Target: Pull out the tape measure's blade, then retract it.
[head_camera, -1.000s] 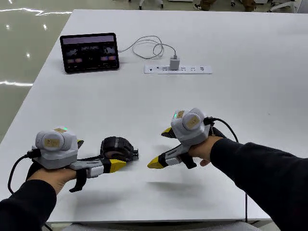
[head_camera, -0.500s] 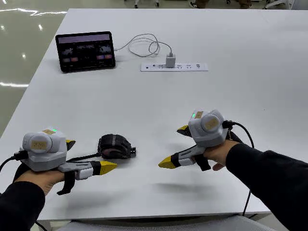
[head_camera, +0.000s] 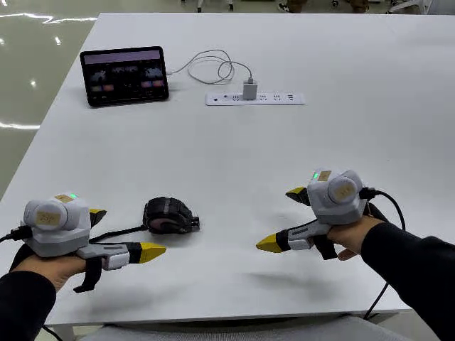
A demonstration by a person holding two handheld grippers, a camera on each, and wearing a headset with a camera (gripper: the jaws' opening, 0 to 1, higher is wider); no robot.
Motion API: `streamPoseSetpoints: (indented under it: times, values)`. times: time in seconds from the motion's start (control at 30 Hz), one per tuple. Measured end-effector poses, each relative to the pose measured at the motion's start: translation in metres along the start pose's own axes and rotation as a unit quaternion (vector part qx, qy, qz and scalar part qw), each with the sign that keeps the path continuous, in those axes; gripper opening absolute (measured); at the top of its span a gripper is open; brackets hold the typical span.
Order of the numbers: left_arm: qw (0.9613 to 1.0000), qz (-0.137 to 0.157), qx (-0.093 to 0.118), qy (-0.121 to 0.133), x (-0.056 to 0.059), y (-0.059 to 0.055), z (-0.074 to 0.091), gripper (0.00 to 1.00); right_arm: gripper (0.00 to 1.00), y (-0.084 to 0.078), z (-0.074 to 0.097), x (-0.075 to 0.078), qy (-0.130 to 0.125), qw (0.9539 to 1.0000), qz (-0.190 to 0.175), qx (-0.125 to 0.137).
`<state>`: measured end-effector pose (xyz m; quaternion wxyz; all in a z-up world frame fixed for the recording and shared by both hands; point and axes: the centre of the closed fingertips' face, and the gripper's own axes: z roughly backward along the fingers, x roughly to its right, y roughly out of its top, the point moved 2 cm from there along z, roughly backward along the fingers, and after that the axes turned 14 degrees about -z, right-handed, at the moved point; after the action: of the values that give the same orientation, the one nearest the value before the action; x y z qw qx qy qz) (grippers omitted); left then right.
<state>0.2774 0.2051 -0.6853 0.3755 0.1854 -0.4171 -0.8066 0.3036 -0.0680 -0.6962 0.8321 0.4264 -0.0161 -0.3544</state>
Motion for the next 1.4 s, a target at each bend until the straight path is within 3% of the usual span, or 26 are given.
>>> streamPoseSetpoints:
  times: [0.13,0.27,0.53,0.7,0.97,1.13,1.33,1.37,1.4]
  values:
    - [1.0000,0.002,-0.006,0.002,-0.002,-0.001,0.002,1.00,0.86,-0.011,0.007,0.005,-0.013,0.9999,0.000,0.004]
    - [0.9999,-0.002,-0.007,0.008,-0.005,-0.004,0.005,1.00,0.89,-0.020,0.016,0.015,-0.025,0.9994,-0.023,0.012]
    - [1.0000,0.003,-0.006,0.006,-0.005,-0.013,0.011,1.00,0.91,-0.039,0.037,0.033,-0.050,0.9982,-0.032,0.008]
    - [0.9999,0.007,-0.006,0.005,-0.005,-0.017,0.016,1.00,0.94,-0.052,0.045,0.035,-0.059,0.9977,-0.032,0.003]
    - [0.9996,-0.005,-0.008,0.027,-0.015,-0.018,0.024,1.00,0.97,-0.060,0.064,0.044,-0.076,0.9960,-0.045,0.013]
    - [0.9996,0.000,-0.002,0.028,-0.017,-0.015,0.029,1.00,0.98,-0.065,0.077,0.049,-0.083,0.9954,-0.044,0.013]
    - [0.9996,-0.007,-0.010,0.026,-0.017,-0.020,0.032,1.00,1.00,-0.073,0.091,0.056,-0.088,0.9949,-0.047,0.011]
    - [0.9995,-0.005,-0.010,0.031,-0.019,-0.020,0.034,1.00,1.00,-0.074,0.093,0.057,-0.087,0.9949,-0.050,0.012]
    - [0.9982,-0.015,-0.013,0.057,-0.027,-0.020,0.036,1.00,1.00,-0.075,0.094,0.057,-0.088,0.9947,-0.051,0.012]
